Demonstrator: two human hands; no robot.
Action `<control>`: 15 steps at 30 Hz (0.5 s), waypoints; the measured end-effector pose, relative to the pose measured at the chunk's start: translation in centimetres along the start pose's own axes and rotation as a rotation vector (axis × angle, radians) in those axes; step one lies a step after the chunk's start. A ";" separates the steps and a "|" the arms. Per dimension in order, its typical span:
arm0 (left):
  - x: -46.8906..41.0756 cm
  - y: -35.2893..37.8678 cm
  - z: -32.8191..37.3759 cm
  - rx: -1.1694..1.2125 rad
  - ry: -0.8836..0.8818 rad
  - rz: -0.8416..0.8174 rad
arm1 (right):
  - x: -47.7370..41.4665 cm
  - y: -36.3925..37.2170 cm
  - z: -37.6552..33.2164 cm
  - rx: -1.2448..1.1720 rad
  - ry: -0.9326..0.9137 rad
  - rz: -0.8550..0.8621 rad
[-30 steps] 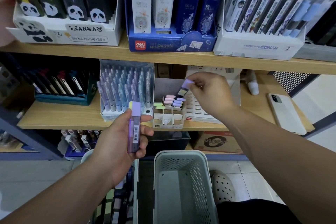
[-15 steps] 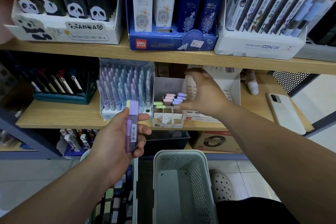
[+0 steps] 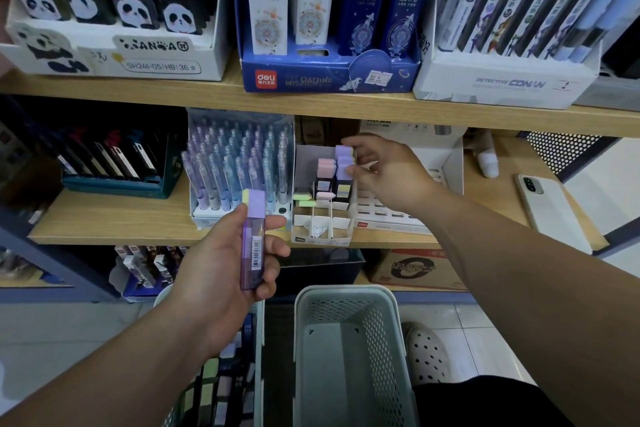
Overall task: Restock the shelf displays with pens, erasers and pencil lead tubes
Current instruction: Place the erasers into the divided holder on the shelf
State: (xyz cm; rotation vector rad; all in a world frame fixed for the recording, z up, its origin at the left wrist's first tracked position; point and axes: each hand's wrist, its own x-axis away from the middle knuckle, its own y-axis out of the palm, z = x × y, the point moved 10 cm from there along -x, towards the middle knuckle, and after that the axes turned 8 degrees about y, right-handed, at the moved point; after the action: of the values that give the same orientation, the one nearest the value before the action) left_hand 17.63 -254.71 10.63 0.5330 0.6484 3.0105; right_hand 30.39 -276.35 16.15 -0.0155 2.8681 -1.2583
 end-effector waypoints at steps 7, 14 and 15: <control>0.0 0.2 0.0 0.007 -0.002 -0.008 | 0.6 -0.2 -0.6 0.127 -0.059 0.044; 0.2 0.5 0.1 0.022 -0.016 -0.017 | 1.4 -0.8 -0.3 0.195 -0.107 0.125; 0.3 0.6 0.1 0.027 -0.021 -0.018 | 1.6 -1.0 -0.4 0.204 -0.108 0.140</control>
State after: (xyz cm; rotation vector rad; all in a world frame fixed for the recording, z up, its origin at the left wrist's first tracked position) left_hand 17.42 -255.17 10.99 0.5566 0.6893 2.9790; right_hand 28.81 -276.74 17.16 0.1138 2.5883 -1.4651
